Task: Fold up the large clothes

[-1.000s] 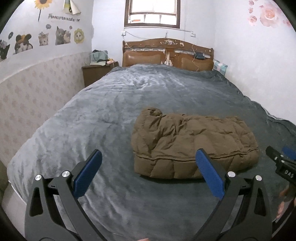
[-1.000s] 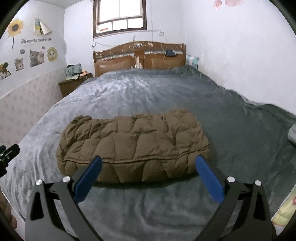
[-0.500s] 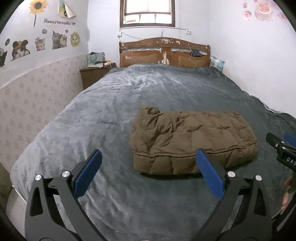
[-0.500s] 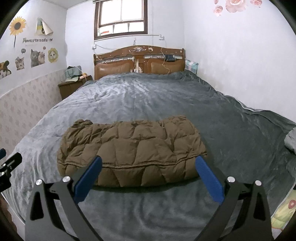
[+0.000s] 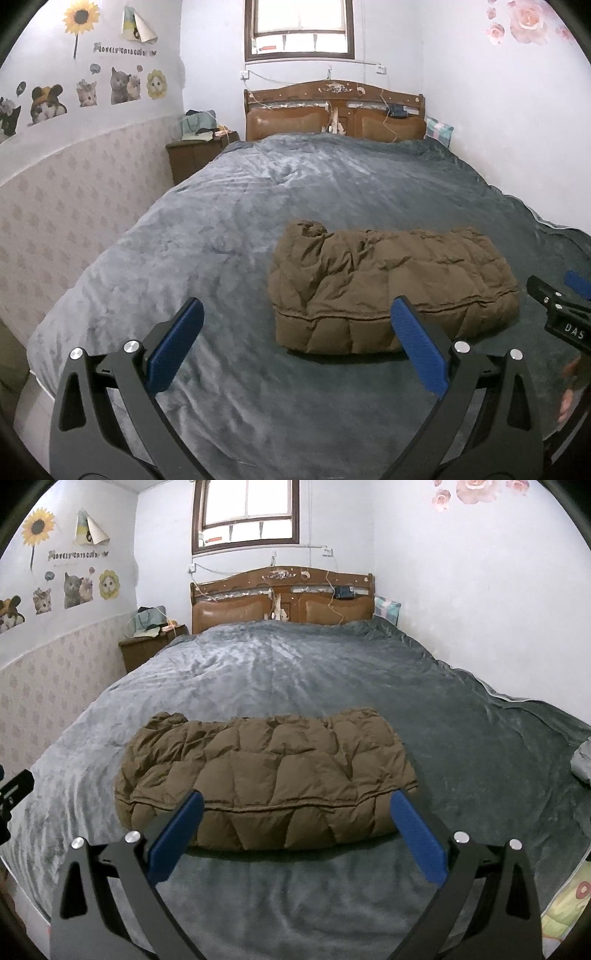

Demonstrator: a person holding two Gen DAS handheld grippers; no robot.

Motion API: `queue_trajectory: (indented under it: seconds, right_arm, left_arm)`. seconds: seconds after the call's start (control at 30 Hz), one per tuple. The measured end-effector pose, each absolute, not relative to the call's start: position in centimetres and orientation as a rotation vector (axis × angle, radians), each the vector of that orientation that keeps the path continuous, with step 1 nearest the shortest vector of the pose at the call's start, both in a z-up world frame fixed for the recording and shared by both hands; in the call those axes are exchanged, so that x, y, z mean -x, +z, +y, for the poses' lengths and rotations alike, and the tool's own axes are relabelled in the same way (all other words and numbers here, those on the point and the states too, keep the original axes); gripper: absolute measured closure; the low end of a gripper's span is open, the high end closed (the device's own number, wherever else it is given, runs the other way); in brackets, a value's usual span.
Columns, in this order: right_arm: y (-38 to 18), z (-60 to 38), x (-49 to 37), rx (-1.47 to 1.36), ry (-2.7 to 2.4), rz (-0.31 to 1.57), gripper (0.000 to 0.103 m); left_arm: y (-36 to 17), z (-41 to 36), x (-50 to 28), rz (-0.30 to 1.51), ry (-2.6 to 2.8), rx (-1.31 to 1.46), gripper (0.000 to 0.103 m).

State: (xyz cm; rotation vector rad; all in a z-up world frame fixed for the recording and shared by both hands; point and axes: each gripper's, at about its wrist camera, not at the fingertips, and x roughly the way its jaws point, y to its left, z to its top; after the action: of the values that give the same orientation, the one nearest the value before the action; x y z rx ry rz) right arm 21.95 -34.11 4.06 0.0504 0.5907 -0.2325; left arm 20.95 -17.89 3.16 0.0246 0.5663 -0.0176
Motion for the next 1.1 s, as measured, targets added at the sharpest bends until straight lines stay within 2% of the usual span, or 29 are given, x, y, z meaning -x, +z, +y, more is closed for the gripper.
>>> queue_trajectory:
  seconds: [1.1]
  right_arm:
    - [4.22,-34.51,-22.38,-0.045,-0.222,0.59,0.002]
  left_arm:
    - [3.14,-17.83,-21.1,0.586,-0.001,-0.019,0.003]
